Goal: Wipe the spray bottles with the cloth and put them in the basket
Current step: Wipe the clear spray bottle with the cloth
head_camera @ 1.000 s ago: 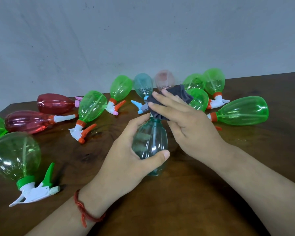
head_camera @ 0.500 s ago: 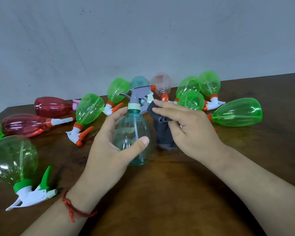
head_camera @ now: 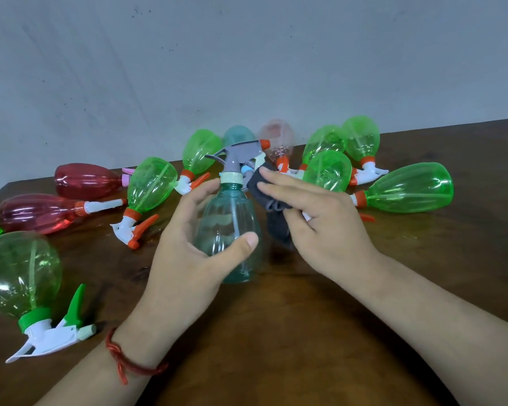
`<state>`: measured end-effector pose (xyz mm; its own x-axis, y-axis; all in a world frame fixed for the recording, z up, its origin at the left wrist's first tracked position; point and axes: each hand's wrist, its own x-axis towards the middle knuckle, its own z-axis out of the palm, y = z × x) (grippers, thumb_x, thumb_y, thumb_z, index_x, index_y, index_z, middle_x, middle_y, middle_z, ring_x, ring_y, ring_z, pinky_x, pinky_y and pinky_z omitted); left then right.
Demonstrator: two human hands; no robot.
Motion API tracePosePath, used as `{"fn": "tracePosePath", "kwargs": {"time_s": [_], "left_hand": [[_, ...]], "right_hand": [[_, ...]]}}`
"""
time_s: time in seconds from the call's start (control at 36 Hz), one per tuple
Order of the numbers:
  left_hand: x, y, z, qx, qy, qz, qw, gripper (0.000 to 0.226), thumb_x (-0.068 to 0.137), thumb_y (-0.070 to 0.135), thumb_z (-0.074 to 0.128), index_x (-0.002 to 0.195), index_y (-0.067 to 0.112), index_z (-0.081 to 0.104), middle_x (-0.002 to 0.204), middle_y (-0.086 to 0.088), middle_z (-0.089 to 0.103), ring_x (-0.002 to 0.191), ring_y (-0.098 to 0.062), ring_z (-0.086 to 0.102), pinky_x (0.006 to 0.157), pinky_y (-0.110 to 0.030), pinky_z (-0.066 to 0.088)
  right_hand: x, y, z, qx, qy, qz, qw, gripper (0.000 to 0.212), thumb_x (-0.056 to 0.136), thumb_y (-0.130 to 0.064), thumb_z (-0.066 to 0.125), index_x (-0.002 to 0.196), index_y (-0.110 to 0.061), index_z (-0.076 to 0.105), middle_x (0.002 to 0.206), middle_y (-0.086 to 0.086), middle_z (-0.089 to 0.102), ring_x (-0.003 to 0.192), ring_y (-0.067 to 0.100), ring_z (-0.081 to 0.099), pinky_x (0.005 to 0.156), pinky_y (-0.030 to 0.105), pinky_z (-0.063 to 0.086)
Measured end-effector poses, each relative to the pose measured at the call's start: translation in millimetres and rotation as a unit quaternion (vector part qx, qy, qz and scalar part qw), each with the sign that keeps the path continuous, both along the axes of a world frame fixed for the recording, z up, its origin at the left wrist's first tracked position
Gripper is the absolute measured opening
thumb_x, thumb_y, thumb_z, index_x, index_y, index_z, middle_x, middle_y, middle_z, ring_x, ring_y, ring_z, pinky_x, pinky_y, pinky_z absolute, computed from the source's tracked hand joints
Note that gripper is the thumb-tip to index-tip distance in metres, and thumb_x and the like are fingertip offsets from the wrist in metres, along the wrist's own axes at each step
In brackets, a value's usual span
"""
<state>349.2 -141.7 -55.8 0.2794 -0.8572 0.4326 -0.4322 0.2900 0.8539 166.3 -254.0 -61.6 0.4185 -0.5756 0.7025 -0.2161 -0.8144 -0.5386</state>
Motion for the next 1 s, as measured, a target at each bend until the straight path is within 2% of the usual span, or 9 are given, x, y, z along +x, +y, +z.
{"fn": "tracePosePath", "kwargs": {"time_s": [0.11,0.22,0.39,0.53,0.58,0.67,0.83,0.92,1.0], "left_hand": [[4,-2,-1,0.001,-0.006,-0.003,1.000,0.080,0.079,0.028,0.095,0.148,0.027,0.054,0.138,0.027,0.064,0.132,0.008,0.057,0.101,-0.006,0.045],[1,-2,1,0.009,0.011,-0.031,0.999,0.081,0.076,0.024,0.088,0.149,0.024,0.053,0.139,0.021,0.065,0.129,0.003,0.062,0.099,-0.009,0.048],[-3,0,-2,0.009,-0.001,-0.053,0.999,0.080,0.080,0.017,0.088,0.151,0.023,0.051,0.142,0.015,0.065,0.132,-0.004,0.062,0.102,-0.013,0.049],[9,-2,-1,-0.022,0.006,-0.014,1.000,0.079,0.080,0.021,0.091,0.149,0.028,0.052,0.141,0.023,0.063,0.136,0.002,0.057,0.104,-0.011,0.047],[12,-3,-1,-0.033,0.029,-0.008,0.999,0.079,0.081,0.022,0.086,0.151,0.029,0.051,0.145,0.015,0.062,0.138,-0.006,0.058,0.106,-0.016,0.049],[11,-2,0,-0.038,0.083,-0.021,0.996,0.082,0.082,0.023,0.087,0.154,0.028,0.048,0.145,0.007,0.064,0.136,-0.015,0.062,0.105,-0.025,0.054],[3,-3,-1,-0.020,0.128,-0.073,0.989,0.074,0.082,0.019,0.089,0.145,0.018,0.049,0.138,0.001,0.070,0.125,-0.017,0.070,0.098,-0.025,0.057],[5,-6,-4,0.002,0.116,-0.092,0.989,0.058,0.090,0.015,0.079,0.141,0.015,0.051,0.139,0.002,0.069,0.127,-0.012,0.068,0.099,-0.023,0.054],[9,-7,-6,0.024,0.031,-0.053,0.998,0.058,0.094,0.041,0.077,0.146,0.027,0.055,0.143,0.013,0.063,0.135,-0.006,0.060,0.105,-0.016,0.048]], "right_hand": [[1,-2,7,0.245,-0.196,0.045,0.948,0.048,0.091,0.015,0.056,0.109,-0.021,0.082,0.118,-0.008,0.079,0.122,0.007,0.069,0.110,0.030,0.049],[-5,-8,11,0.310,-0.304,0.028,0.900,0.040,0.092,0.010,0.058,0.113,-0.016,0.082,0.114,-0.001,0.080,0.119,0.019,0.072,0.107,0.038,0.054],[0,4,10,0.274,-0.209,0.038,0.938,0.049,0.098,0.010,0.058,0.120,-0.029,0.077,0.120,-0.017,0.077,0.123,-0.001,0.066,0.106,0.016,0.046],[-2,4,14,0.310,-0.174,0.034,0.934,0.053,0.096,0.012,0.054,0.101,-0.031,0.083,0.109,-0.015,0.080,0.114,0.000,0.070,0.099,0.019,0.051],[0,2,12,0.349,-0.187,0.019,0.918,0.054,0.095,0.013,0.053,0.096,-0.030,0.085,0.107,-0.012,0.081,0.111,0.005,0.072,0.101,0.029,0.054],[4,3,8,0.430,-0.222,0.035,0.875,0.048,0.096,0.012,0.052,0.108,-0.021,0.084,0.114,-0.001,0.080,0.117,0.019,0.072,0.111,0.047,0.052],[8,14,5,0.588,-0.229,0.141,0.763,0.041,0.101,0.008,0.045,0.126,-0.007,0.074,0.120,0.018,0.076,0.115,0.039,0.073,0.103,0.059,0.056],[4,17,8,0.609,-0.223,0.151,0.746,0.039,0.101,0.006,0.045,0.127,-0.006,0.073,0.121,0.019,0.076,0.116,0.042,0.072,0.098,0.058,0.058],[0,15,8,0.612,-0.211,0.150,0.747,0.036,0.103,0.000,0.048,0.126,-0.009,0.074,0.123,0.020,0.075,0.116,0.044,0.071,0.100,0.071,0.052]]}}
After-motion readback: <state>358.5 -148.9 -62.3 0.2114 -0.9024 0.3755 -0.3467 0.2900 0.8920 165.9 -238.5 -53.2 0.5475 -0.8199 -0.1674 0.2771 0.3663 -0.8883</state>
